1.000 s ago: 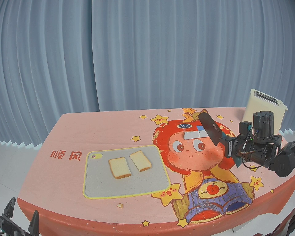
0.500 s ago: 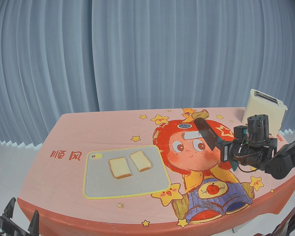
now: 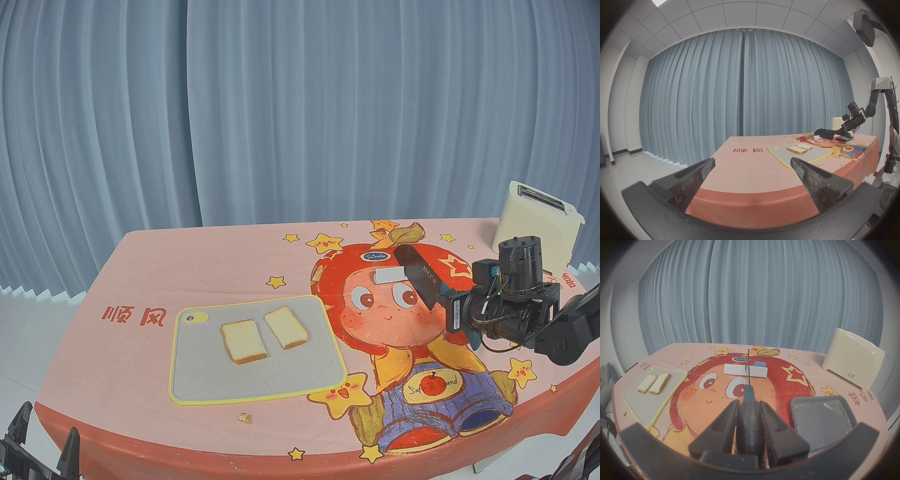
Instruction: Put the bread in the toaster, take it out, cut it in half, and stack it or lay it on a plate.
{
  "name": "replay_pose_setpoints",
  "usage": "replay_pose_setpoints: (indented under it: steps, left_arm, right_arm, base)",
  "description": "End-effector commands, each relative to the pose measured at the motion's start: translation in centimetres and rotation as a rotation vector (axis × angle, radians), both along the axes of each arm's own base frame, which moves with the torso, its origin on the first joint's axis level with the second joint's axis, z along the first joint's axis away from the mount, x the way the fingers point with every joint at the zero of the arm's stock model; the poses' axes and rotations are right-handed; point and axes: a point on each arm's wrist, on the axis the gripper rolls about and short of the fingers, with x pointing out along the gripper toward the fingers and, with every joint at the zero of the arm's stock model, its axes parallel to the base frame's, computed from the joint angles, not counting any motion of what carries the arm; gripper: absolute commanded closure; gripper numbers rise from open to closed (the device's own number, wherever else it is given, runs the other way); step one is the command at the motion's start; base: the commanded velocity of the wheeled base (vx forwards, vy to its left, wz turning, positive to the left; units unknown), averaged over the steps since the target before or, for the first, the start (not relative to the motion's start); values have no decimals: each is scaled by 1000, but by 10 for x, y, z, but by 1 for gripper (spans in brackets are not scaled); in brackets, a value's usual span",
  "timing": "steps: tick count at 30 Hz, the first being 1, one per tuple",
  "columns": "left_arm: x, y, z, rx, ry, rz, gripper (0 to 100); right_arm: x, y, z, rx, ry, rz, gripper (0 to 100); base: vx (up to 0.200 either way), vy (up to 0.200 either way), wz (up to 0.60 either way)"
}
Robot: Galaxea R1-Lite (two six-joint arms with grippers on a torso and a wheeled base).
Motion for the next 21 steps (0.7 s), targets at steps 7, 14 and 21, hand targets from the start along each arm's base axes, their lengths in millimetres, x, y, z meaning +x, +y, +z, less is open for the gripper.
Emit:
replay_pose_setpoints:
  steps: [7, 14, 21]
  left_arm:
    - [0, 0, -5, -1, 1, 1, 0]
    - [0, 0, -5, -1, 1, 1, 0]
    - [0, 0, -5, -2, 1, 1, 0]
  right_arm:
    - [-1, 1, -3, -7, 10, 0, 100]
    - [-3, 2, -5, -19, 13, -5, 100]
    - [-5, 2, -7, -24, 23, -3, 100]
  base:
    - [0, 0, 0]
    - [0, 0, 0]
    - [0, 0, 0]
